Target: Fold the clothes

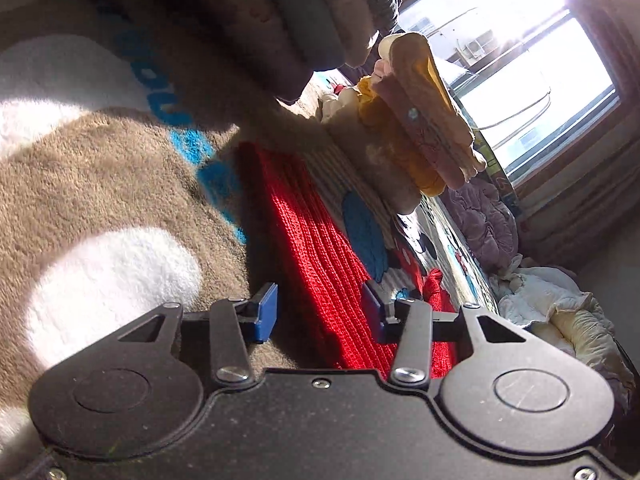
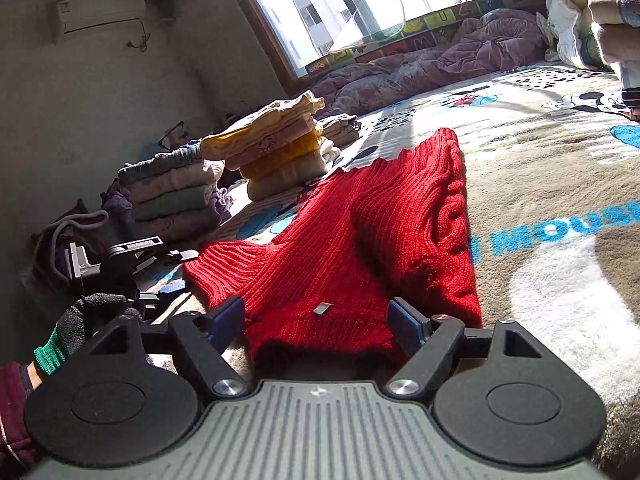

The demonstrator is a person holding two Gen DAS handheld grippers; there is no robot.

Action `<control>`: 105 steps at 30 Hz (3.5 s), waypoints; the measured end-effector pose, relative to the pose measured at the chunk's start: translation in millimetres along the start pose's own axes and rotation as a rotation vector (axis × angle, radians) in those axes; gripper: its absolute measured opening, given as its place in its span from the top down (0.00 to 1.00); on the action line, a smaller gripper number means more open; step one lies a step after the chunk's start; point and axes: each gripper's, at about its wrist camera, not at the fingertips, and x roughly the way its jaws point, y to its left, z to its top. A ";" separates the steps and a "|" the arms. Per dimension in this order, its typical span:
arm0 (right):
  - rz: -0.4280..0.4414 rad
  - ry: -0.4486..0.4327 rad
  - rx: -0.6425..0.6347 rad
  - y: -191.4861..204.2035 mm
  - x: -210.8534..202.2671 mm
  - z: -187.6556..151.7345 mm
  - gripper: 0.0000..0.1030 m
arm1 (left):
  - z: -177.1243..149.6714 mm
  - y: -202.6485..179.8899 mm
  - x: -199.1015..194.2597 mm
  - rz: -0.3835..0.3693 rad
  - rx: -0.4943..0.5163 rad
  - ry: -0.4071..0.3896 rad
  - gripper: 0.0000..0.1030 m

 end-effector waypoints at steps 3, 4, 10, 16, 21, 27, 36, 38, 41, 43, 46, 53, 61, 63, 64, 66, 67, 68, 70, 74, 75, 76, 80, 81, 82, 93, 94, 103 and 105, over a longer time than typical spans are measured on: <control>0.052 -0.002 0.016 -1.2 4.2 5.6 0.24 | 4.6 -2.4 6.2 0.013 -0.004 -0.004 0.70; 0.064 -0.017 0.018 -2.0 4.2 8.4 0.24 | 4.6 -5.3 7.2 0.014 0.005 -0.004 0.71; 0.098 -0.113 0.059 -16.0 -0.7 27.0 0.24 | -6.9 -50.5 2.4 -0.104 0.158 -0.006 0.92; 0.113 -0.182 0.152 -35.7 -1.7 38.1 0.24 | -56.5 -127.8 -13.6 -0.254 0.515 -0.020 0.93; 0.158 -0.207 0.224 -49.8 4.1 43.3 0.23 | -112.8 -178.7 -7.9 -0.347 0.710 0.018 0.94; 0.211 -0.210 0.405 -82.6 21.2 47.2 0.16 | -171.5 -209.3 13.6 -0.421 0.867 0.135 0.94; 0.115 -0.210 0.580 -118.0 34.4 41.3 0.15 | -138.0 -190.4 -17.8 -0.443 0.886 0.139 0.64; 0.076 -0.198 0.579 -119.3 36.4 40.6 0.15 | -108.3 -168.4 -22.9 -0.375 0.823 0.089 0.64; -0.029 -0.153 0.553 -115.7 38.2 39.7 0.19 | -68.8 -128.4 -26.5 -0.253 0.703 0.054 0.64; -0.063 -0.127 0.530 -113.0 41.4 39.3 0.20 | -53.6 -109.9 -31.3 -0.218 0.649 0.045 0.64; -0.080 -0.133 0.521 -116.4 51.0 43.3 0.30 | -52.0 -100.8 -38.0 -0.232 0.651 0.060 0.64; -0.023 -0.185 0.530 -125.2 63.9 48.8 0.82 | -103.0 -115.8 -30.9 -0.286 0.823 0.212 0.73; -0.035 -0.350 0.425 -119.0 21.1 67.7 0.89 | -161.7 -136.7 -12.7 -0.306 1.006 0.303 0.76; -0.046 -0.336 0.458 -128.2 19.2 63.1 0.89 | -159.8 -136.9 -10.0 -0.302 0.996 0.324 0.76; -0.048 -0.326 0.478 -132.5 19.8 60.5 0.89 | -155.0 -136.6 -9.9 -0.305 0.984 0.336 0.76; -0.044 -0.314 0.500 -136.9 21.9 57.6 0.89 | -140.4 -134.6 -12.7 -0.308 0.943 0.335 0.75; -0.042 -0.310 0.504 -137.8 22.8 56.9 0.89 | -130.1 -132.5 -16.0 -0.306 0.912 0.315 0.75; -0.044 -0.309 0.501 -138.0 22.5 56.8 0.89 | -118.6 -128.5 -18.3 -0.295 0.875 0.291 0.75; -0.035 -0.314 0.502 -138.3 19.7 55.8 0.89 | -97.1 -117.4 -20.0 -0.261 0.810 0.246 0.75; -0.016 -0.307 0.497 -138.4 18.1 54.6 0.89 | -76.1 -103.4 -19.4 -0.228 0.738 0.206 0.75; -0.015 -0.304 0.499 -139.1 18.8 54.2 0.89 | -77.2 -104.4 -19.8 -0.240 0.742 0.208 0.75; -0.014 -0.302 0.502 -140.0 19.3 53.9 0.89 | -80.7 -106.7 -20.4 -0.253 0.759 0.212 0.75; -0.013 -0.309 0.512 -141.9 17.1 52.9 0.89 | -105.5 -119.3 -17.9 -0.298 0.862 0.260 0.75; -0.008 -0.313 0.513 -142.0 16.3 53.4 0.89 | -112.2 -121.8 -15.3 -0.299 0.884 0.279 0.75; -0.005 -0.312 0.510 -141.8 16.5 53.9 0.89 | -118.9 -124.2 -12.5 -0.301 0.906 0.301 0.75; 0.020 -0.282 0.507 -142.2 16.7 52.5 0.89 | -88.4 -136.5 5.9 -0.252 0.862 0.240 0.75; 0.038 -0.289 0.505 -140.9 15.4 53.2 0.89 | -80.9 -137.3 13.0 -0.247 0.821 0.227 0.75; 0.139 -0.287 0.451 -129.9 2.9 57.8 0.89 | -57.9 -167.4 93.1 -0.215 0.780 0.198 0.75; 0.146 -0.292 0.437 -129.4 -1.2 58.8 0.89 | -51.8 -171.4 113.0 -0.206 0.778 0.195 0.77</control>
